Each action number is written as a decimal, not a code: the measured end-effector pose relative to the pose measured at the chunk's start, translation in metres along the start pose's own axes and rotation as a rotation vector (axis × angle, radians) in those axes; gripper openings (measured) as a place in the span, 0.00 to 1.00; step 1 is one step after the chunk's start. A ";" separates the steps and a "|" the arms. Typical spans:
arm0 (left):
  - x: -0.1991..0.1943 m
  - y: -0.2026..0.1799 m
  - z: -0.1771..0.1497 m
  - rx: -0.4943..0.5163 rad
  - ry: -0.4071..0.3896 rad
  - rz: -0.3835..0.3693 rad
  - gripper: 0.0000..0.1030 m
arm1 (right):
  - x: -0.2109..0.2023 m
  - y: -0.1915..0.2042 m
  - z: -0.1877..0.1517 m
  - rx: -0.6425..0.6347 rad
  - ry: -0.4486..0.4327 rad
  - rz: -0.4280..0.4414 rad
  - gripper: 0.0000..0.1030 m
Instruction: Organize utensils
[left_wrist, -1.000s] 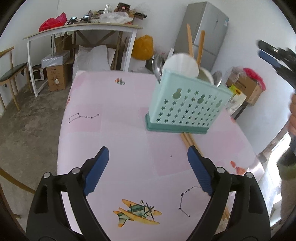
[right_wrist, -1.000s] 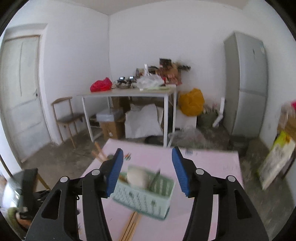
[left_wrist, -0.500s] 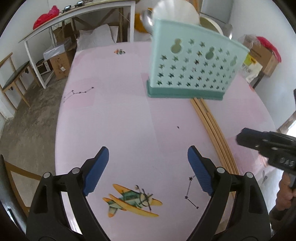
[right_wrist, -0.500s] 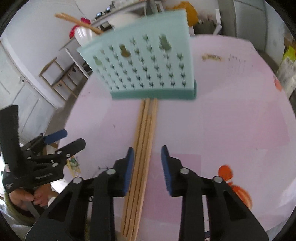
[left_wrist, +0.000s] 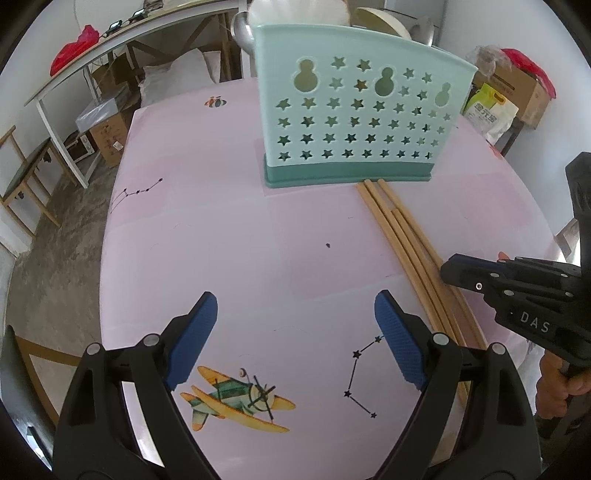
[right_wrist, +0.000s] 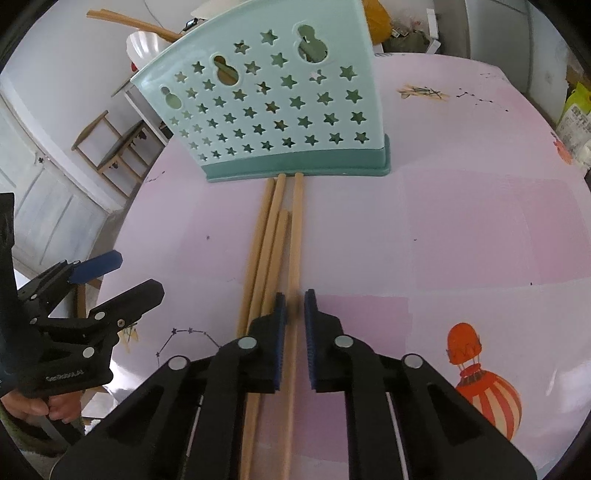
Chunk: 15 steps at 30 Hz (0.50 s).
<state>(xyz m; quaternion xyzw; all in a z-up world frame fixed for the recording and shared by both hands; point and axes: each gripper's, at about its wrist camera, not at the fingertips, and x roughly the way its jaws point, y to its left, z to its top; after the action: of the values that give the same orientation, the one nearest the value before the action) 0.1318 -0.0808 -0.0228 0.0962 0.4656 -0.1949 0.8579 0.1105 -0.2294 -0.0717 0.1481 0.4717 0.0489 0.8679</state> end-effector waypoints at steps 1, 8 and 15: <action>0.000 -0.002 0.001 0.004 -0.001 -0.001 0.80 | -0.001 -0.002 0.000 -0.001 -0.004 -0.008 0.08; 0.000 -0.026 0.008 0.056 -0.042 -0.079 0.67 | -0.020 -0.028 -0.006 0.050 -0.039 -0.060 0.08; 0.018 -0.048 0.009 0.056 0.012 -0.206 0.34 | -0.019 -0.036 -0.008 0.076 -0.053 -0.053 0.09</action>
<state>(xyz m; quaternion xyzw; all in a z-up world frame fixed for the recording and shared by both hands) 0.1272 -0.1319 -0.0318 0.0727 0.4726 -0.2944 0.8275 0.0912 -0.2664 -0.0716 0.1699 0.4538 0.0041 0.8748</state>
